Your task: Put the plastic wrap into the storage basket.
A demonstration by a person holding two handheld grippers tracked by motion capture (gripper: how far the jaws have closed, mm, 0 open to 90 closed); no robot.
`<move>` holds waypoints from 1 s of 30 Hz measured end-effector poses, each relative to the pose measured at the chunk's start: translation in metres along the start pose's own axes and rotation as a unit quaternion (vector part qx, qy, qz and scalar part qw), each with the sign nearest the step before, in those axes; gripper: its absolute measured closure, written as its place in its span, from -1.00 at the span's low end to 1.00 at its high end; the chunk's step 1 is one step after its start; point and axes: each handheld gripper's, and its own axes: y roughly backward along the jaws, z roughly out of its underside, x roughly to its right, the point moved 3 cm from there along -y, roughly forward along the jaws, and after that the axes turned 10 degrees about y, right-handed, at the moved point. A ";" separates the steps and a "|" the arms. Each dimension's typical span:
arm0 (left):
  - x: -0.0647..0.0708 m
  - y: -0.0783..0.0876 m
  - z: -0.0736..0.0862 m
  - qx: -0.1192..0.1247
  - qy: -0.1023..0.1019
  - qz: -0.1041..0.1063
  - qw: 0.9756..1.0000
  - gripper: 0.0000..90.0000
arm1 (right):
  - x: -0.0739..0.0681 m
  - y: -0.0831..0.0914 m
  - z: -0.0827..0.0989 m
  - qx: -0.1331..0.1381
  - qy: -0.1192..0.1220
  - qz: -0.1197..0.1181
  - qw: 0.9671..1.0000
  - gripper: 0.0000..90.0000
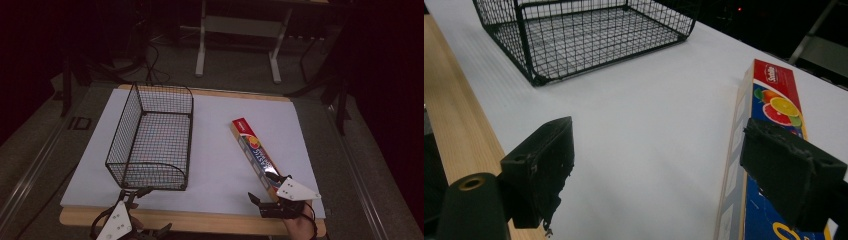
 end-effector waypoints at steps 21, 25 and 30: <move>0.000 -0.002 0.001 -0.007 -0.001 -0.003 1.000 -1.00 | -0.014 0.010 -0.034 -0.019 -0.002 -0.022 1.000 -0.74; 0.001 -0.003 0.001 -0.010 -0.003 -0.001 1.000 -1.00 | -0.012 0.013 -0.048 -0.008 0.015 -0.015 1.000 -0.74; 0.001 -0.003 0.001 -0.010 0.000 0.001 1.000 -1.00 | -0.003 0.012 -0.061 0.000 0.015 -0.014 1.000 -0.74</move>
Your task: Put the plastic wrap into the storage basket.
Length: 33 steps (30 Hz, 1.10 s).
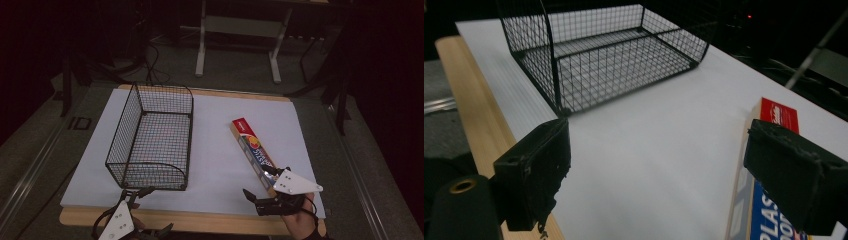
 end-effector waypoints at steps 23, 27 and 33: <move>0.000 -0.001 -0.001 0.000 0.007 0.019 1.000 -1.00 | 0.061 -0.022 -0.011 -0.035 -0.024 0.076 0.996 -0.79; 0.000 -0.002 -0.001 0.000 0.008 0.020 1.000 -1.00 | 0.072 -0.030 -0.004 -0.061 -0.049 0.073 0.994 -0.79; 0.001 -0.002 0.000 -0.003 0.011 0.031 0.999 -1.00 | 0.089 -0.043 0.012 -0.121 -0.089 0.079 0.985 -0.79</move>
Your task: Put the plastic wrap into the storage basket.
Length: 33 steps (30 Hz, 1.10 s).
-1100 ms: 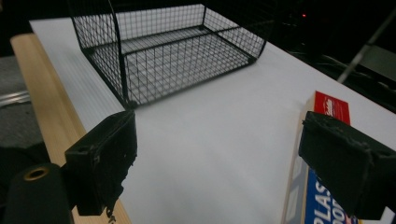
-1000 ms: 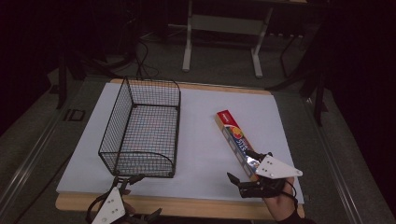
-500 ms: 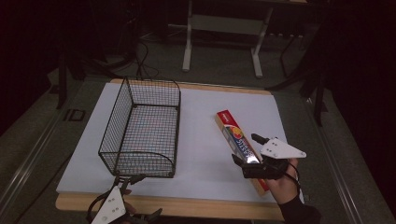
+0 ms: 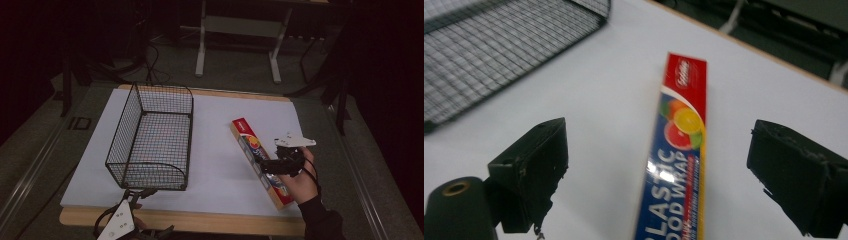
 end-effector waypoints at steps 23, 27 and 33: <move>0.001 -0.001 0.001 -0.008 -0.003 0.005 1.000 -1.00 | 0.018 -0.061 0.046 -0.178 -0.065 -0.038 0.981 -0.67; 0.001 -0.002 0.001 -0.009 -0.004 0.005 1.000 -1.00 | 0.019 -0.066 0.045 -0.189 -0.069 -0.039 0.979 -0.63; 0.001 -0.001 0.001 -0.009 -0.004 0.005 1.000 -1.00 | 0.021 -0.077 0.041 -0.222 -0.068 -0.034 0.972 -0.61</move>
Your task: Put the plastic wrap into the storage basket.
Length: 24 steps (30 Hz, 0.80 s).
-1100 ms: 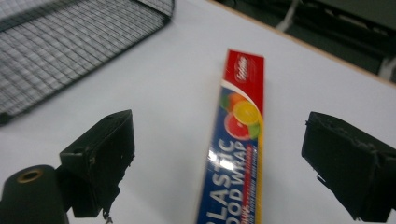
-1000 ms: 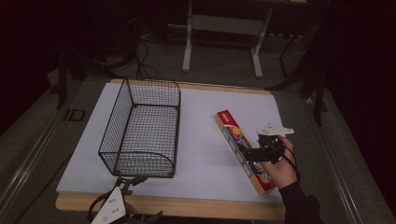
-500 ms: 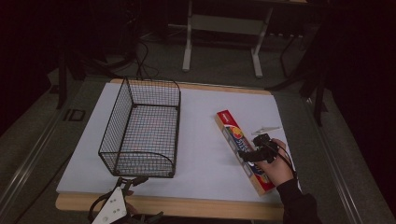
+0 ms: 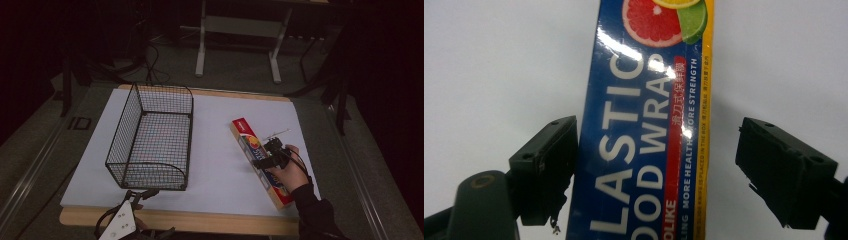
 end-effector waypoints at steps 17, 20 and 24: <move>0.001 -0.001 0.001 -0.006 -0.002 0.000 1.000 -1.00 | 0.000 -0.016 -0.012 -0.095 -0.031 -0.007 0.995 -0.51; 0.001 -0.001 0.001 -0.006 -0.003 0.000 1.000 -1.00 | 0.000 -0.020 -0.015 -0.106 -0.032 -0.009 0.994 -0.49; 0.001 -0.001 0.001 -0.007 -0.004 0.000 1.000 -1.00 | 0.001 -0.026 -0.017 -0.119 -0.038 -0.024 0.992 -0.28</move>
